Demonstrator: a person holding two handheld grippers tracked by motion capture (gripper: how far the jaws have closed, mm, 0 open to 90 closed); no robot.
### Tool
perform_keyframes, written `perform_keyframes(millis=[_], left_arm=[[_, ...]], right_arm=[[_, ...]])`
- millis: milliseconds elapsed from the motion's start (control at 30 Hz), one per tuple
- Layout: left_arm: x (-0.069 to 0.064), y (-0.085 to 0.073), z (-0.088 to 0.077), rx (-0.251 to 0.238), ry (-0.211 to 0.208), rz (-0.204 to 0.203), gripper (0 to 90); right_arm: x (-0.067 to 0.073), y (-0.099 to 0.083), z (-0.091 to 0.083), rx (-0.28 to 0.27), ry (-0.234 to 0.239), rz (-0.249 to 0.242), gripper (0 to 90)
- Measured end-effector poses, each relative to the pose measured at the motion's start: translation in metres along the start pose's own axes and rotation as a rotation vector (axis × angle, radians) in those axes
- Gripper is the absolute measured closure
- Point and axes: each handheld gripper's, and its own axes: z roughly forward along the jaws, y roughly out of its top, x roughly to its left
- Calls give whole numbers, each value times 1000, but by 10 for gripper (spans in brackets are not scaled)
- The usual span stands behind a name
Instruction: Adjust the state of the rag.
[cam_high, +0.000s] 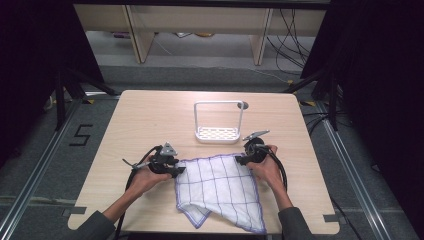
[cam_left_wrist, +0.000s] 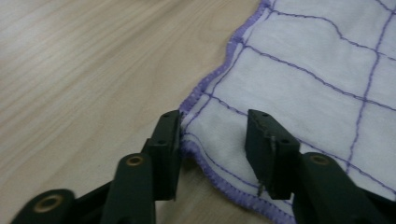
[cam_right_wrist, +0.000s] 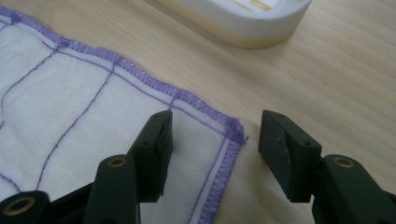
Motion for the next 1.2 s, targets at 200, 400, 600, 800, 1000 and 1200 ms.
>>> perform_keyframes(millis=[200,400,600,800,1000,1200], left_arm=[[-4,0,0,-9,-31,30,813],[-2,0,-1,-31,-34,26,852],[3,15,-14,-89,-31,43,856],[8,42,-34,-155,-15,67,856],[10,59,-46,-195,-7,83,856],[10,65,-54,-268,-24,58,856]], right_arm=[[7,2,1,-4,24,-47,727],[9,3,-3,10,53,-70,850],[9,8,-28,-48,59,-42,854],[6,21,-60,-151,51,-72,856],[4,33,-89,-170,36,-87,856],[1,34,-105,-188,25,-101,855]])
